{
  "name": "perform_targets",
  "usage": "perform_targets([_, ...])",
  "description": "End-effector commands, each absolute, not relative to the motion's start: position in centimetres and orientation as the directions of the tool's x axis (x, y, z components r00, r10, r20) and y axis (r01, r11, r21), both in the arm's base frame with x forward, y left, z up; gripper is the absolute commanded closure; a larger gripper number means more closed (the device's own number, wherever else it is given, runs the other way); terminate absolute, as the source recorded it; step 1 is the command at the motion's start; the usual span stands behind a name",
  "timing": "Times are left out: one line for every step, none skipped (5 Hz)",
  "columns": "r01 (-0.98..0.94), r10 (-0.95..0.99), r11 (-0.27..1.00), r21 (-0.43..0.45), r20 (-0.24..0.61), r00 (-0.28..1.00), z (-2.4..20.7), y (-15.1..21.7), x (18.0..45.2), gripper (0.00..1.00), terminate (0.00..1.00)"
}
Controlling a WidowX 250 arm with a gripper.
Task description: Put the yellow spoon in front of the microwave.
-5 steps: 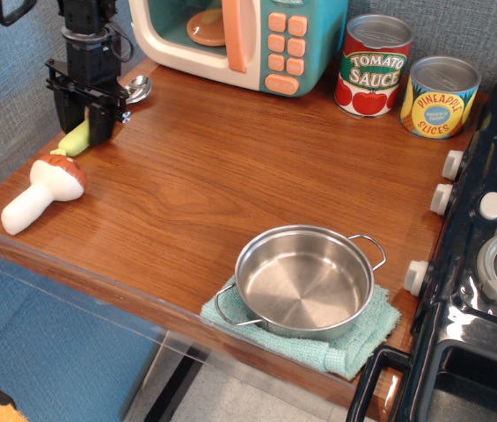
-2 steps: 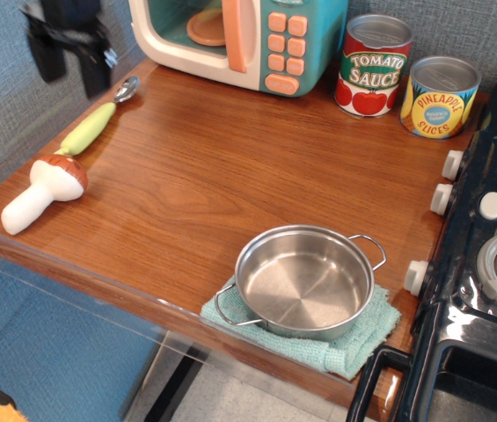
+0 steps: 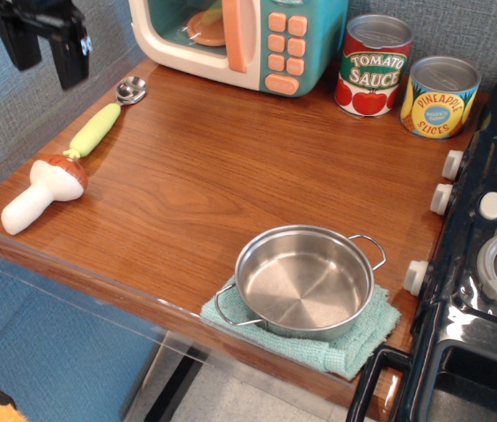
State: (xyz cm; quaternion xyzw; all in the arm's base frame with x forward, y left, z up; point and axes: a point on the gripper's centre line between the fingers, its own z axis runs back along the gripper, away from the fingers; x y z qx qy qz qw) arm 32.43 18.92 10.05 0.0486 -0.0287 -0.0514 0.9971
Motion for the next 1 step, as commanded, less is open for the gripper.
perform_targets([0.096,-0.112,0.985,0.146,0.109,0.988,12.74,18.72,32.20,0.00,1.00])
